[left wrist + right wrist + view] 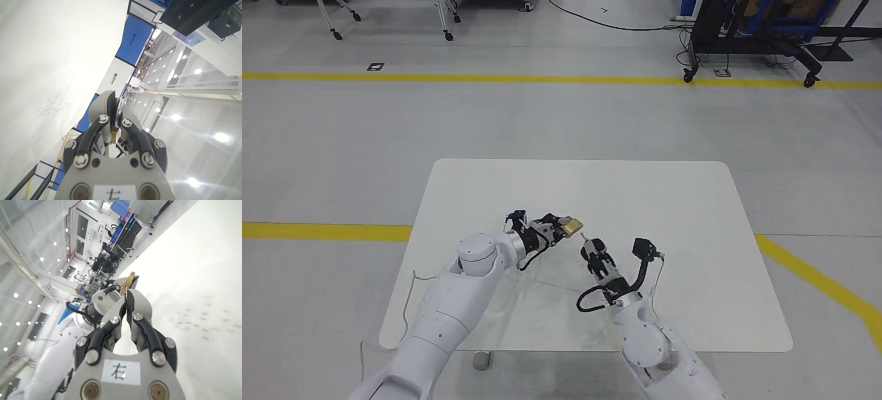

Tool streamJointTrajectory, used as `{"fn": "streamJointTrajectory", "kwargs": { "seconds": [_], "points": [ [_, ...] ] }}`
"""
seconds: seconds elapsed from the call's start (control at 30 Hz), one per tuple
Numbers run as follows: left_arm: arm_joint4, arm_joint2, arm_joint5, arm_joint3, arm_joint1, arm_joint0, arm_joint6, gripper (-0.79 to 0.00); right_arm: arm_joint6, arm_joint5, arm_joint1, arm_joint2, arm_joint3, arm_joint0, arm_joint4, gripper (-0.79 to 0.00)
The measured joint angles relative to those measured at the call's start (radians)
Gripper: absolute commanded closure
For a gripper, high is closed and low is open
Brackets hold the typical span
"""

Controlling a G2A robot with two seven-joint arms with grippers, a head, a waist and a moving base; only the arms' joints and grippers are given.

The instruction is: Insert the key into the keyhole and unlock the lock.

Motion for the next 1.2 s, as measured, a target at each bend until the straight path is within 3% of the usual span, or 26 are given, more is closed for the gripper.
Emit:
{"fn": "streamJointTrajectory", "kwargs": {
  "seconds": [0.23, 1.03, 1.2],
  "points": [
    [0.053, 0.001, -0.083, -0.051, 0.005, 0.025, -0.002, 0.000, 0.087, 0.018, -0.003, 0.032, -0.010, 0.004, 0.190, 0.000],
    [0.162, 0.015, -0.121, -0.130, 0.015, 0.063, 0.001, 0.000, 0.068, 0.002, -0.001, 0.035, -0.040, -0.019, 0.152, 0.000],
    [0.171, 0.002, -0.128, -0.129, 0.018, 0.057, 0.005, 0.000, 0.126, 0.000, 0.002, 0.037, -0.047, -0.021, 0.168, 0.000]
  ]
}}
